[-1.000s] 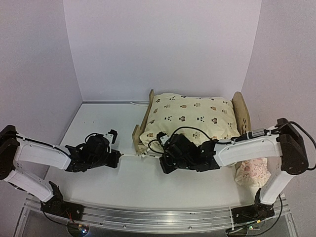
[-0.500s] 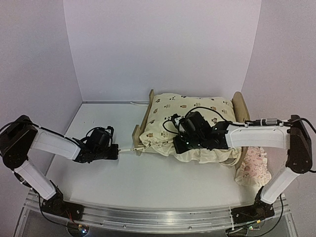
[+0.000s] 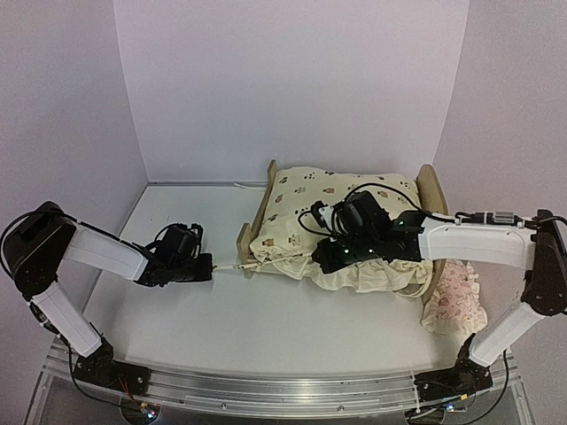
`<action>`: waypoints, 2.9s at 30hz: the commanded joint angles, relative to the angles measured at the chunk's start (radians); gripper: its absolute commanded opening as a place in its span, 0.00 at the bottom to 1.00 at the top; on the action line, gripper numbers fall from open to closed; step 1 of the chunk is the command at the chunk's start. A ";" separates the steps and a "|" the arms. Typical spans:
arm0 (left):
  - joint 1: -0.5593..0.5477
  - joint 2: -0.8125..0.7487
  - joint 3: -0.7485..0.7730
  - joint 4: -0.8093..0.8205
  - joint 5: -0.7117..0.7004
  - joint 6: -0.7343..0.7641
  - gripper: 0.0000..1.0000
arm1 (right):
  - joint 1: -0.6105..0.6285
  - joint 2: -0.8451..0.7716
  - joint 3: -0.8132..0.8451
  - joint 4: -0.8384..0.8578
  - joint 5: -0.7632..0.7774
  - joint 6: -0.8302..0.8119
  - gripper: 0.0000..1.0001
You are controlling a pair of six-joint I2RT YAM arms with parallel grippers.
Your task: Set up the pet bed
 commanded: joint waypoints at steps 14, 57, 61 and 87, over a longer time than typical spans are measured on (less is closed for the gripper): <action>-0.008 -0.315 0.108 -0.298 -0.122 0.128 0.75 | -0.034 -0.043 0.445 -0.655 0.022 -0.017 0.90; -0.175 -0.097 0.373 -0.367 -0.119 0.200 0.04 | -0.423 -0.124 0.348 -0.830 0.234 0.023 0.00; -0.166 -0.210 0.296 -0.438 -0.248 0.163 0.06 | -0.301 -0.064 0.403 -0.820 0.274 0.047 0.00; -0.012 -0.593 0.279 -0.571 -0.541 0.153 0.99 | -0.009 0.036 0.423 -0.713 0.406 0.144 0.26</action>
